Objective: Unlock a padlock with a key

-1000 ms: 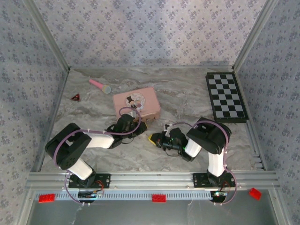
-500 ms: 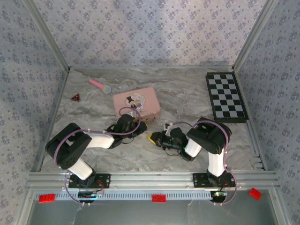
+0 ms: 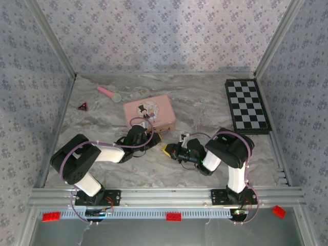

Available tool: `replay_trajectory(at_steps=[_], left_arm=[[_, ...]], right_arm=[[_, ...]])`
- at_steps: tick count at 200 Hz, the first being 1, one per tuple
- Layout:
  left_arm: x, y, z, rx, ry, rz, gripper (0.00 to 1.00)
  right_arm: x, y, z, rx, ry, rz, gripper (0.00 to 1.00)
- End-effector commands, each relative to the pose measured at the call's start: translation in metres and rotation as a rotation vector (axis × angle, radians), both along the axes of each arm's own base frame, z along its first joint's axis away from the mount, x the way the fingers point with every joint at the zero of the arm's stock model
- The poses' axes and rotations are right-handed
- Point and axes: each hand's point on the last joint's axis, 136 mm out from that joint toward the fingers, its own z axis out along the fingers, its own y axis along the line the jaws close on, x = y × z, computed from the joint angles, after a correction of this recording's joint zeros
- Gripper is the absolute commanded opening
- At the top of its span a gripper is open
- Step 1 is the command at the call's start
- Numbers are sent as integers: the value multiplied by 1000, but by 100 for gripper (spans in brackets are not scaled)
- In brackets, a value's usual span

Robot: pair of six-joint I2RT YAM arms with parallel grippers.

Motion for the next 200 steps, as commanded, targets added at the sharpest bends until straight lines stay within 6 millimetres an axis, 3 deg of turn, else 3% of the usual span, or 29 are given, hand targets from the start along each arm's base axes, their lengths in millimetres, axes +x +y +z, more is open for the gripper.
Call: replay_trajectory(at_steps=[1, 200], left_arm=[[6, -12, 21, -94, -23, -18, 13], [7, -19, 32, -136, -48, -43, 13]], right_arm=[[4, 3, 18, 49, -29, 4, 0], [5, 11, 24, 67, -42, 23, 0]])
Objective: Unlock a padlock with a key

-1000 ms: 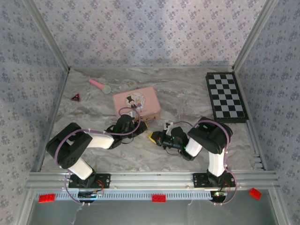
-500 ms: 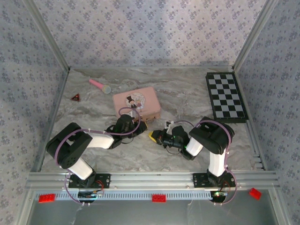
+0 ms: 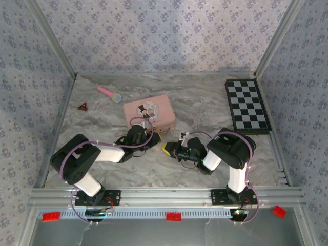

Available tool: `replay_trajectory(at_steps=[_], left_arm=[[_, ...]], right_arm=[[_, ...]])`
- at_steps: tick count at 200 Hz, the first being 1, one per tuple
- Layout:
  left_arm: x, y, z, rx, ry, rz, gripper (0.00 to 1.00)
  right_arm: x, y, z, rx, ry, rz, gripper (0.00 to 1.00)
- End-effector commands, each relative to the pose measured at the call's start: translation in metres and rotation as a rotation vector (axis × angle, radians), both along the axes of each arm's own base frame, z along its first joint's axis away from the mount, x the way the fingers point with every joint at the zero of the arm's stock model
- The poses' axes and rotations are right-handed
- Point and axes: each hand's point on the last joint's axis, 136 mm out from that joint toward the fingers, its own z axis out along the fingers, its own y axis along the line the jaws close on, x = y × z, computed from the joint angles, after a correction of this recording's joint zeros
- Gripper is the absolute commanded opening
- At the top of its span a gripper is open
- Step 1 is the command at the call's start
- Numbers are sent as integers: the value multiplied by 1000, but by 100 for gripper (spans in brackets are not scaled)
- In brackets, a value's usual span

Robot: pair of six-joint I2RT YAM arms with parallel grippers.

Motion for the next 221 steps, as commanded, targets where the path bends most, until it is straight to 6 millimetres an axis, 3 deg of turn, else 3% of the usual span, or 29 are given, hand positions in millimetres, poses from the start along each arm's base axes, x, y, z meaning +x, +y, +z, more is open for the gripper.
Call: replay_trajectory(at_steps=[1, 71, 221], left_arm=[[8, -18, 31, -128, -51, -33, 13], [8, -20, 37, -158, -57, -37, 12], [8, -16, 38, -182, -57, -22, 11]], right_arm=[[2, 8, 12, 37, -23, 13, 0], [1, 5, 0, 12, -2, 2, 0], [9, -1, 6, 21, -21, -17, 0]])
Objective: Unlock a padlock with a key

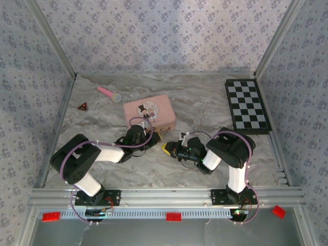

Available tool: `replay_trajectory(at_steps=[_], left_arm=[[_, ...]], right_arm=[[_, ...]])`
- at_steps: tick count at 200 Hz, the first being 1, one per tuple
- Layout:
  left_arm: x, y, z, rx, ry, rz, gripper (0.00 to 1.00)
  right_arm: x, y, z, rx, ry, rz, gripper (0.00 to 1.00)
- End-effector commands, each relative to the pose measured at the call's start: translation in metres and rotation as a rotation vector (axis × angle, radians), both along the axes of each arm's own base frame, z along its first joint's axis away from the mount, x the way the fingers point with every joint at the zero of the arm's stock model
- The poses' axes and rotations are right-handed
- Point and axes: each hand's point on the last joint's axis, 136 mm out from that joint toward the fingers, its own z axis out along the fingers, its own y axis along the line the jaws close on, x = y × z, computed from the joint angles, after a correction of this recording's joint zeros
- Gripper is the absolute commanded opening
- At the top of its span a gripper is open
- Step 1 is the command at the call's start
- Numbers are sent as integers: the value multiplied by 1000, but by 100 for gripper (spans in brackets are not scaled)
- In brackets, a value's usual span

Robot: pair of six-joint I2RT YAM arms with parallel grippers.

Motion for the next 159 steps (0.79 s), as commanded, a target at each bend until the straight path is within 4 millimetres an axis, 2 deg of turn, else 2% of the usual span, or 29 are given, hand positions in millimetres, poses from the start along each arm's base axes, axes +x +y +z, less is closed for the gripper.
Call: replay_trajectory(at_steps=[1, 62, 159], left_arm=[[7, -16, 35, -149, -60, -27, 11], [7, -16, 37, -168, -65, -27, 11], [11, -12, 43, -220, -82, -5, 10]], right_arm=[[7, 1, 9, 23, -25, -13, 0], [11, 8, 19, 50, -40, -6, 0], [14, 4, 24, 62, -40, -25, 0]])
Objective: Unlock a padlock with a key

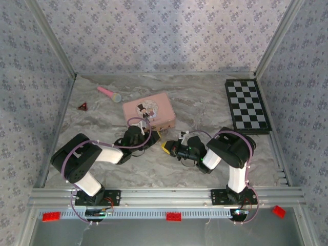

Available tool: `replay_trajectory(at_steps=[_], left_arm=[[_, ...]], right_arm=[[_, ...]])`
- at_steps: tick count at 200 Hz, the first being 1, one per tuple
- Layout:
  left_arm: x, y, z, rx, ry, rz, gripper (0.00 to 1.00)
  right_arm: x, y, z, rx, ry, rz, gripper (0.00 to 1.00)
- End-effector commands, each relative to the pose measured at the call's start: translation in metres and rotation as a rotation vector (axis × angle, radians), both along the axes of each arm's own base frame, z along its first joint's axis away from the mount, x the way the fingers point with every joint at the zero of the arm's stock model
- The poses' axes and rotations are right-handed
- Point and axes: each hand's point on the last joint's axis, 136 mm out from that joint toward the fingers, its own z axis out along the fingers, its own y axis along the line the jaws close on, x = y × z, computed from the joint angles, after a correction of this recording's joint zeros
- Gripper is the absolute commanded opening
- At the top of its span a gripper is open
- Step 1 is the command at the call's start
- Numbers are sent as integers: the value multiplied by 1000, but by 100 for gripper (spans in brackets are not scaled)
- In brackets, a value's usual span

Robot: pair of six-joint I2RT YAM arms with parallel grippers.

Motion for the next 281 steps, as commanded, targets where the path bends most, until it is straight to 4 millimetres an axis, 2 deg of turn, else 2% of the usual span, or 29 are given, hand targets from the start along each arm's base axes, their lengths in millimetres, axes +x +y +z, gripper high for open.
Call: replay_trajectory(at_steps=[1, 118, 214, 281], left_arm=[[6, -15, 35, -147, -57, -28, 10], [9, -17, 34, -153, -50, -27, 10], [9, -17, 34, -169, -45, -24, 10], [11, -21, 34, -177, -41, -29, 10]], right_arm=[[11, 2, 18, 44, -38, -26, 0], [11, -5, 18, 42, -32, -46, 0], [14, -8, 8, 31, 2, -59, 0], [14, -2, 16, 55, 1, -55, 0]])
